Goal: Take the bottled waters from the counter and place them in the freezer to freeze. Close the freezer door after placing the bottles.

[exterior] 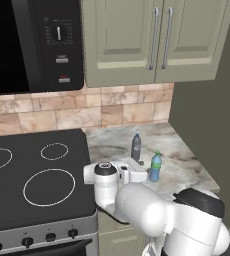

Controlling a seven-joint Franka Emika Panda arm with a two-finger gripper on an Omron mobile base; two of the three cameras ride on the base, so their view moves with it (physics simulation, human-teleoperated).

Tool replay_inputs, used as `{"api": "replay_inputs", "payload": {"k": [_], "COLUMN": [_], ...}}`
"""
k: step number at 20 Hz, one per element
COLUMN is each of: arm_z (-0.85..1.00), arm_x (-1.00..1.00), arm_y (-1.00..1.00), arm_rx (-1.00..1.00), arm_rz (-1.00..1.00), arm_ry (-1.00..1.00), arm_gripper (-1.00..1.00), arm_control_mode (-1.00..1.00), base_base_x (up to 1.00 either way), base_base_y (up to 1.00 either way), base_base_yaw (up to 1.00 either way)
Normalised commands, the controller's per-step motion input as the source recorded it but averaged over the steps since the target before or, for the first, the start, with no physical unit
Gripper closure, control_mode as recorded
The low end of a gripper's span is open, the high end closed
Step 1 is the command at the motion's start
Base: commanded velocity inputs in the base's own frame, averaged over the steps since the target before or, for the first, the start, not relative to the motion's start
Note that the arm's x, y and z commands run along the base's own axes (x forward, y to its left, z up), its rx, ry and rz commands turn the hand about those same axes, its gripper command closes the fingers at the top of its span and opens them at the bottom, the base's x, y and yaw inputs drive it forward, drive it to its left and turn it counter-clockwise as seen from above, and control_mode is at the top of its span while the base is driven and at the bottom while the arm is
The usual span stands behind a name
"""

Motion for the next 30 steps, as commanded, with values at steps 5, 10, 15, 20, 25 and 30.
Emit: {"api": "replay_inputs", "payload": {"k": [5,10,15,20,25,30], "arm_z": [0.00,0.00,0.00,-0.04,-0.10,-0.12], "arm_x": [0.02,0.04,0.09,0.07,0.00,0.05], "arm_y": [-0.04,-0.07,-0.02,-0.05,-0.01,-0.04], "arm_rx": [0.00,0.02,0.01,0.02,0.01,0.02], "arm_rz": [0.00,0.00,0.00,0.00,0.02,0.03], "arm_ry": [0.00,0.00,-0.01,0.00,0.00,0.00], "arm_gripper": [-1.00,-1.00,-1.00,-1.00,-1.00,-1.00], "arm_control_mode": [-1.00,-1.00,-1.00,-1.00,-1.00,-1.00], "base_base_x": [0.00,0.00,0.00,0.00,0.00,0.00], "base_base_y": [0.00,0.00,0.00,0.00,0.00,0.00], "base_base_yaw": [0.00,0.00,0.00,0.00,0.00,0.00]}}
